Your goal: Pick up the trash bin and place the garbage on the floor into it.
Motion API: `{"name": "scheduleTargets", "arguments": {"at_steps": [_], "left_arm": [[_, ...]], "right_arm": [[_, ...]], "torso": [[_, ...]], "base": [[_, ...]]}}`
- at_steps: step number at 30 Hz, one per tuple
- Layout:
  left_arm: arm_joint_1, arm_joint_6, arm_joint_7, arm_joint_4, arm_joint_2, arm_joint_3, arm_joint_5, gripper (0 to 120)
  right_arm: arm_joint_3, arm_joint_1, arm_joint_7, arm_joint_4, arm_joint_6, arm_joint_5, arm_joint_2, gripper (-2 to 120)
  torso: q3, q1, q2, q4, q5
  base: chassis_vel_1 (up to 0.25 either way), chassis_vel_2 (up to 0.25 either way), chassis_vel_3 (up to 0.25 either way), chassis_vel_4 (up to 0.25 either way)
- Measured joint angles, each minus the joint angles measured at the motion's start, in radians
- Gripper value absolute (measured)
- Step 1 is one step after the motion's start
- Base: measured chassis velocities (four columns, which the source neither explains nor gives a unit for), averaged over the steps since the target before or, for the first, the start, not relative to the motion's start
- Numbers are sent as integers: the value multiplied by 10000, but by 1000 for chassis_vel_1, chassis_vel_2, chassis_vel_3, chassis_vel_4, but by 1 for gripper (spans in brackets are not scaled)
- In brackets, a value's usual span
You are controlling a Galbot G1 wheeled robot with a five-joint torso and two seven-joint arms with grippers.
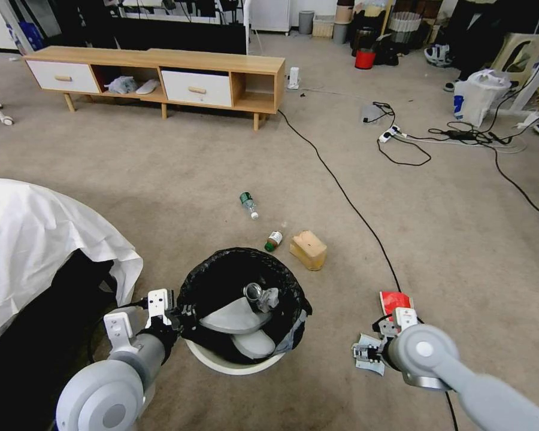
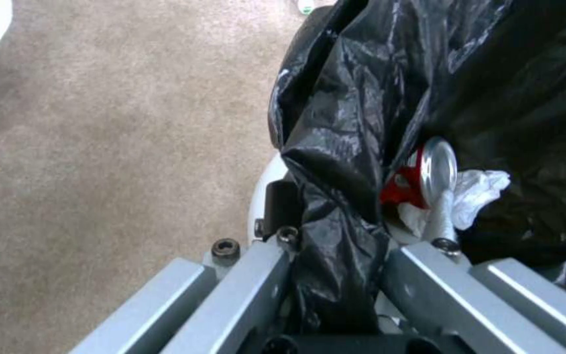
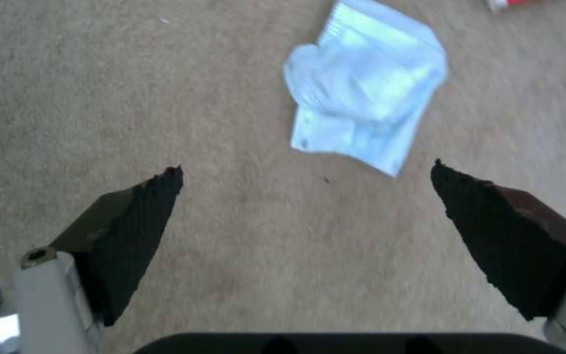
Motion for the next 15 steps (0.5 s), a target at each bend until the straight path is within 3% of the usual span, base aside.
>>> {"name": "scheduleTargets", "arguments": {"at_steps": [2, 6, 10, 15], "left_arm": [[-15, -21, 20, 46, -86, -39, 35, 0], [-49, -34, 31, 67, -138, -49, 38, 0], [-85, -64, 59, 163, -252, -53, 104, 0], [-80, -89, 125, 240, -437, -40, 252, 0]], "right_arm": [[-594, 365, -543, -185, -2, -809, -47, 96], [-885, 560, -868, -234, -18, -1193, -93, 96], [-1313, 681, -2128, -349, -26, -2650, -486, 96], [-1552, 693, -2713, -450, -27, -3155, -852, 96]], "torso": [[0, 0, 0, 0, -1], [0, 0, 0, -2, -2], [0, 0, 0, -3, -3], [0, 0, 0, -2, 0]], "base": [[0, 0, 0, 0], [0, 0, 0, 0], [0, 0, 0, 0], [0, 0, 0, 0]]}}
